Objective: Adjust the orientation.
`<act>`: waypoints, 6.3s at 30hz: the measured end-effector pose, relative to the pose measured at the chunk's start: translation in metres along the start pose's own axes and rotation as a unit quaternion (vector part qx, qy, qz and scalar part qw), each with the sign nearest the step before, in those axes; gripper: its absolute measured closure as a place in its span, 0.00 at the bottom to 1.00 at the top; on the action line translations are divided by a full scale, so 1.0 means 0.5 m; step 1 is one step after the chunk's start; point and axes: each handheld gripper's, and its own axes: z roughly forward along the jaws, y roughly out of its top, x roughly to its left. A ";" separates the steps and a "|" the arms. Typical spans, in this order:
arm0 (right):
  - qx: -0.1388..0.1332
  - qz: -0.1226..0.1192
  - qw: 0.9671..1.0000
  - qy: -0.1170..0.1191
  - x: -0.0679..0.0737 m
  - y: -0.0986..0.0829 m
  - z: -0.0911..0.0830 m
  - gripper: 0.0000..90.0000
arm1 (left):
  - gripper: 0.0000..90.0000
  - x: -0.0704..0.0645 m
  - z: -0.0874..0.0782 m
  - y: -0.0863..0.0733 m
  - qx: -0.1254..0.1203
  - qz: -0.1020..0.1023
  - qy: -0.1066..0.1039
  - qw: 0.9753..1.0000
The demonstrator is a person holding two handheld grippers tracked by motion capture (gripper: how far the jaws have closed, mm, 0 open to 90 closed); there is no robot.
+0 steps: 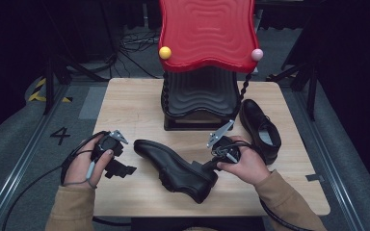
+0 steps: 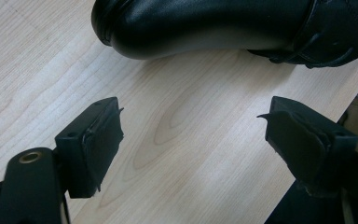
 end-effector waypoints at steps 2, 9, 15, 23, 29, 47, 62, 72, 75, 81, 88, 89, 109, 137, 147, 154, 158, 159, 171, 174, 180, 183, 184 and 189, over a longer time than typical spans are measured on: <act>0.003 0.000 1.000 -0.008 -0.002 -0.002 -0.007 0.99 | 0.22 -0.001 -0.001 -0.001 -0.001 -0.001 -0.002 1.000; -0.006 0.009 1.000 -0.001 -0.010 -0.008 -0.006 0.99 | 0.21 0.001 0.001 -0.002 0.000 -0.003 0.000 1.000; -0.002 0.010 1.000 -0.021 -0.005 -0.007 -0.007 1.00 | 0.22 0.005 -0.005 -0.005 -0.013 -0.013 0.016 1.000; -0.011 0.029 0.993 -0.112 -0.044 -0.017 -0.012 1.00 | 0.21 0.005 -0.010 -0.019 -0.016 -0.019 0.016 1.000; -0.019 0.061 0.991 -0.122 -0.079 -0.031 -0.004 0.99 | 0.21 0.008 -0.013 -0.027 -0.017 -0.026 0.018 0.999; -0.038 0.128 0.981 -0.142 -0.134 -0.076 -0.031 0.86 | 0.21 0.010 -0.008 -0.021 -0.010 -0.025 0.014 1.000; -0.089 0.047 0.990 -0.101 -0.049 -0.041 -0.093 0.79 | 0.21 0.005 -0.003 -0.011 -0.005 -0.017 0.012 1.000; -0.040 -0.021 0.996 -0.071 -0.010 -0.008 -0.033 0.76 | 0.21 0.004 0.000 -0.010 -0.003 -0.012 0.011 1.000; -0.028 -0.018 0.997 -0.071 -0.013 -0.005 -0.020 0.78 | 0.21 0.004 0.002 -0.010 -0.001 -0.014 0.010 1.000; 0.008 -0.052 0.996 -0.076 -0.014 0.005 0.013 0.87 | 0.21 0.005 0.002 -0.009 -0.001 -0.015 0.010 1.000; 0.012 -0.060 0.996 -0.071 0.014 0.017 0.019 0.94 | 0.21 0.006 0.004 -0.006 0.000 -0.013 0.009 1.000; 0.008 -0.057 0.996 -0.068 0.021 0.020 0.021 0.94 | 0.21 0.007 0.005 -0.005 0.001 -0.011 0.010 1.000; 0.024 -0.065 0.997 -0.036 0.057 0.030 0.048 0.70 | 0.21 0.009 0.015 0.008 0.004 -0.010 0.002 1.000; 0.093 -0.087 0.992 -0.019 0.090 0.035 0.072 0.89 | 0.21 0.012 0.013 0.005 0.001 -0.013 0.005 1.000; 0.089 -0.067 0.993 -0.043 0.118 -0.003 -0.007 0.87 | 0.21 0.011 0.024 0.034 0.007 0.000 -0.002 1.000; 0.088 -0.047 0.993 -0.058 0.118 -0.032 -0.042 0.87 | 0.21 0.008 0.034 0.053 0.012 0.010 -0.005 1.000; 0.096 -0.026 0.993 -0.061 0.098 -0.048 -0.043 0.86 | 0.21 0.009 0.034 0.056 0.012 0.005 -0.005 1.000; 0.098 -0.022 0.993 -0.063 0.095 -0.050 -0.042 0.86 | 0.21 0.010 0.034 0.056 0.011 0.004 -0.005 1.000; 0.164 -0.001 0.984 -0.069 0.081 -0.068 -0.013 0.85 | 0.21 0.010 0.027 0.049 0.006 0.000 -0.002 1.000; 0.126 0.009 0.990 -0.059 0.080 -0.066 -0.029 0.82 | 0.21 0.010 0.026 0.048 0.006 0.000 -0.002 1.000; 0.079 0.029 0.995 -0.049 0.065 -0.078 -0.077 0.72 | 0.21 0.009 0.026 0.045 0.009 -0.002 0.000 1.000; 0.057 0.030 0.997 -0.052 0.060 -0.080 -0.093 0.71 | 0.21 0.009 0.026 0.044 0.008 -0.001 0.001 1.000; 0.043 0.034 0.997 -0.057 0.056 -0.082 -0.104 0.70 | 0.21 0.009 0.026 0.043 0.007 -0.002 0.001 1.000; -0.033 0.079 0.992 -0.091 0.020 -0.100 -0.153 0.65 | 0.21 0.010 0.023 0.040 0.006 -0.003 0.004 1.000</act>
